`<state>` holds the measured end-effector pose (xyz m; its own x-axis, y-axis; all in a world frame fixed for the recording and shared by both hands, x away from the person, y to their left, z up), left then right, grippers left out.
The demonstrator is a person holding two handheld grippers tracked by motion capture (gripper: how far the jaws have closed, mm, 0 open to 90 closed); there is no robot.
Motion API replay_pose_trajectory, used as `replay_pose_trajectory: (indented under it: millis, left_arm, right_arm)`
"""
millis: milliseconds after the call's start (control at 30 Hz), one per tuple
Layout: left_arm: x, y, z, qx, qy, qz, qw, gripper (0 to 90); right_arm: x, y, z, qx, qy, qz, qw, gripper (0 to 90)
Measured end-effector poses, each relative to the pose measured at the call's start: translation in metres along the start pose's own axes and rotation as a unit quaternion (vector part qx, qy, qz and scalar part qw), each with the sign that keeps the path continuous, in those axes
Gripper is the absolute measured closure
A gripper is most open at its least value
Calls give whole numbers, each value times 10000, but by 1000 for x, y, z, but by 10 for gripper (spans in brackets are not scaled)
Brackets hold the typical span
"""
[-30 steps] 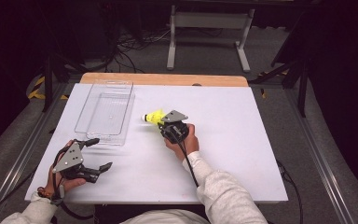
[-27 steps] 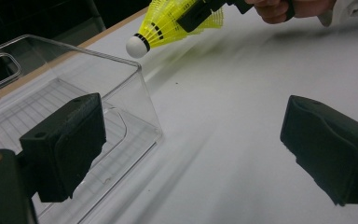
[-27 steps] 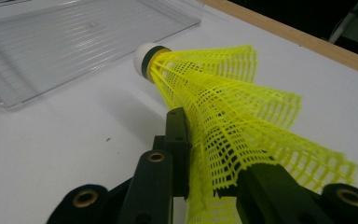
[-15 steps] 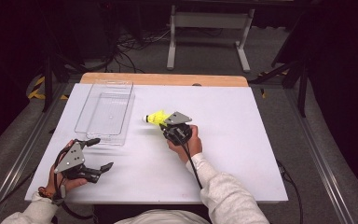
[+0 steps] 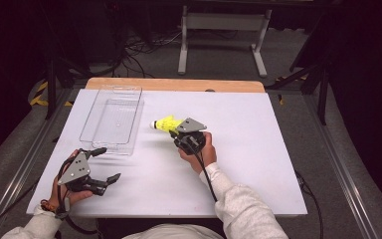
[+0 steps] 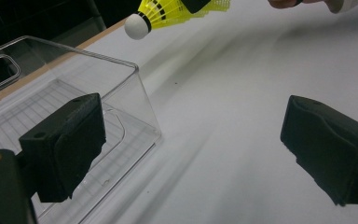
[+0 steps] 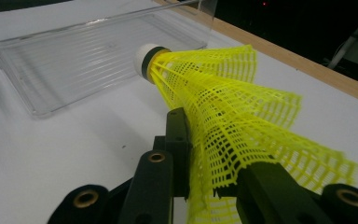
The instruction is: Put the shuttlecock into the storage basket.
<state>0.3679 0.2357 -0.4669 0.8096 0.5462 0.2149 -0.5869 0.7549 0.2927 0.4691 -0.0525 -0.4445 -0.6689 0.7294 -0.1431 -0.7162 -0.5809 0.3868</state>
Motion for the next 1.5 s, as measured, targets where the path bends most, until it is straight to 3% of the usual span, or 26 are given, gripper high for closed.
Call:
replay_pose_trajectory:
  millis: [1500]
  left_arm:
    - [1,0,0,1,24,-7,10000,74]
  right_arm:
    - [5,7,32,-341,101,106,9993,804]
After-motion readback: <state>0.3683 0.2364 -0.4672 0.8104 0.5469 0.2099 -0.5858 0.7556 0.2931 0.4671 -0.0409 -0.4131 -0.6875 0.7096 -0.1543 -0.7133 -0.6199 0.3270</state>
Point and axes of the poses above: each handheld gripper's, and its own axes: y roughly backward along the jaws, z roughly out of its top, x roughly to its left, the point moved 4 cm from there along -y, roughly forward along the jaws, and after that the axes turned 5 degrees about -x, right-handed, at the moved point
